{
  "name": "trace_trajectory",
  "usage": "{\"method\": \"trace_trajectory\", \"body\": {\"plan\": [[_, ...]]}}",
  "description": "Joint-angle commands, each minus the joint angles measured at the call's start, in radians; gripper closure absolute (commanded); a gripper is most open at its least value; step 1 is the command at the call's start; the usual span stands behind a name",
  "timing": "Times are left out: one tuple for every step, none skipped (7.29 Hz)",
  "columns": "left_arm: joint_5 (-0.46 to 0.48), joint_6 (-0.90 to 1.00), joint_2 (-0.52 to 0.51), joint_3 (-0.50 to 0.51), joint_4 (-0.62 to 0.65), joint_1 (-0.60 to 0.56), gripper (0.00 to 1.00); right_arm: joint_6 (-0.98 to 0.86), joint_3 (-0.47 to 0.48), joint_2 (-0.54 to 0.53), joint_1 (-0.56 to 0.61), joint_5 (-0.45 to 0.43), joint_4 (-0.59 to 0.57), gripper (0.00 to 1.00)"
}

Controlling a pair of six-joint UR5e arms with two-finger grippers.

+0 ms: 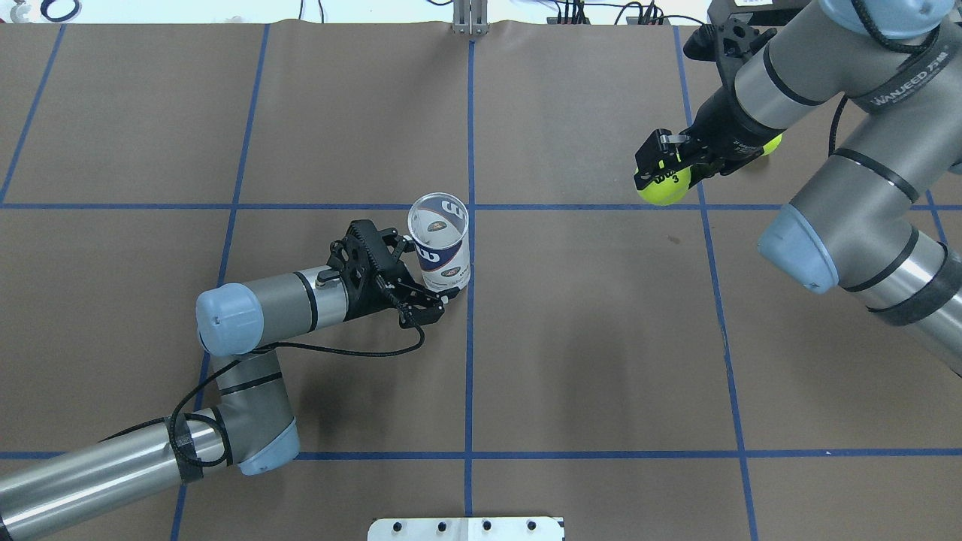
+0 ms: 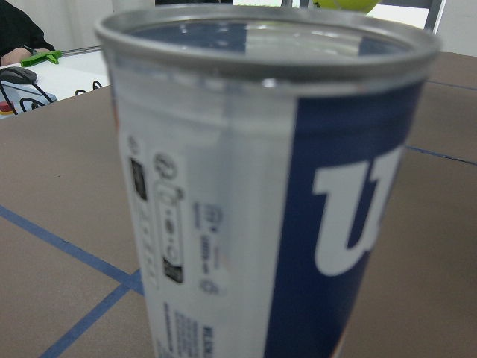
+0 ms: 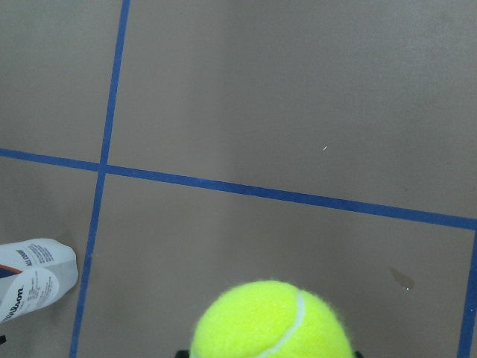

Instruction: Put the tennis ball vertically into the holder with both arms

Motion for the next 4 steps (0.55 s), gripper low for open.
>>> {"method": "trace_trajectory", "body": {"plan": [[0.0,0.0,-0.003,0.004,0.0,0.0,0.01,0.0,0.003,0.001,0.0,0.0,0.0,1.0],[0.0,0.0,-0.003,0.005,0.001,0.0,0.01,0.0,0.01,0.001,-0.002,0.003,0.0,1.0],[0.002,0.0,-0.003,0.005,0.002,0.0,0.01,0.0,0.016,0.009,-0.006,0.011,0.0,1.0],[0.005,0.0,-0.003,0.007,0.002,0.0,0.01,0.014,0.022,0.021,-0.009,0.015,0.0,1.0]]}}
